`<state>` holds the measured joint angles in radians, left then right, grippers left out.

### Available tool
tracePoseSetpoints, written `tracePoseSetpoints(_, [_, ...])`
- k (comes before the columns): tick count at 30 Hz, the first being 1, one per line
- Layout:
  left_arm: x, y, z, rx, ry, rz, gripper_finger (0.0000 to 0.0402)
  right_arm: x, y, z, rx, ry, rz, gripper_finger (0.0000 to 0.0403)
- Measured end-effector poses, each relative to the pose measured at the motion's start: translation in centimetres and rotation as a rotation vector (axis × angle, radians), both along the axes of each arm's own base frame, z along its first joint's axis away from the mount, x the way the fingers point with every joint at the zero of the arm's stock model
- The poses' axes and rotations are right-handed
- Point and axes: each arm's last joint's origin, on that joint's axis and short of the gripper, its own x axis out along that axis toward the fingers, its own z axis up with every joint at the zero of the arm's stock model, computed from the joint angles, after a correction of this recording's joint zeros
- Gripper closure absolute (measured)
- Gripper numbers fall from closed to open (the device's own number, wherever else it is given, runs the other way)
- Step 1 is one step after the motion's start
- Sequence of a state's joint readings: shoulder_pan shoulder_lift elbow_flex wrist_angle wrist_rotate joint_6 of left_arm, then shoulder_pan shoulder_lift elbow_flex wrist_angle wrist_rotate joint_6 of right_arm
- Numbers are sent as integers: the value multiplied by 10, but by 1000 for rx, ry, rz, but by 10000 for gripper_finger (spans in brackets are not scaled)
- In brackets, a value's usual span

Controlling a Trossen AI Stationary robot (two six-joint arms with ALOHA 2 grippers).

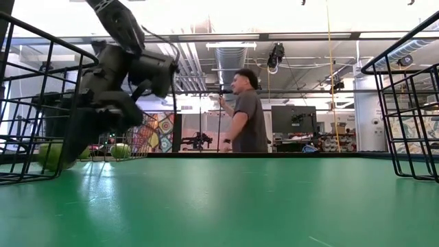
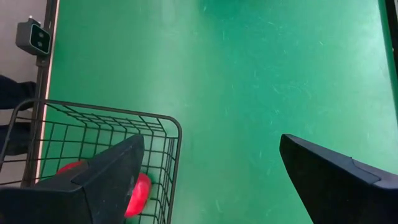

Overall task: Sort produce into baskets
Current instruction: Put the lime into the top left wire basket

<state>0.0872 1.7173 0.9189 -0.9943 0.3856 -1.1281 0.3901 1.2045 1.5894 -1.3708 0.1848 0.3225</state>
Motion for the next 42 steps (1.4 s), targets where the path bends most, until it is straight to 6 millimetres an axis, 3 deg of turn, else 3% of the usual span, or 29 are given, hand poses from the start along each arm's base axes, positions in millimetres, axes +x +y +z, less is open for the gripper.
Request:
tracePoseSetpoints(4, [10,-2,27,80,-73,-39,247,0,0,0,3,0,-5,35])
tracePoseSetpoints(9, [18,-5,104,285,-185,-84,245,0,0,0,-3,0,5,35])
tracePoseSetpoints(14, [-8,13,172,510,-184,-47,245,1,-2,0,-19,-2,24,35])
tracePoseSetpoints(18, [-37,46,193,602,-142,56,245,5,-5,2,-24,-30,25,35])
tracePoseSetpoints(23, [-64,92,180,612,-83,97,245,8,-8,3,-11,-54,-1,35])
tracePoseSetpoints(27, [-80,125,148,535,-16,111,245,9,-10,3,26,-57,-68,35])
tracePoseSetpoints(31, [-86,155,110,500,-56,131,245,10,-11,4,51,-79,-156,35])
tracePoseSetpoints(37, [-92,184,76,404,-8,35,245,11,-13,4,86,-82,-227,35])
tracePoseSetpoints(42, [-97,196,60,334,-2,-5,245,15,-21,5,92,-106,-303,35])
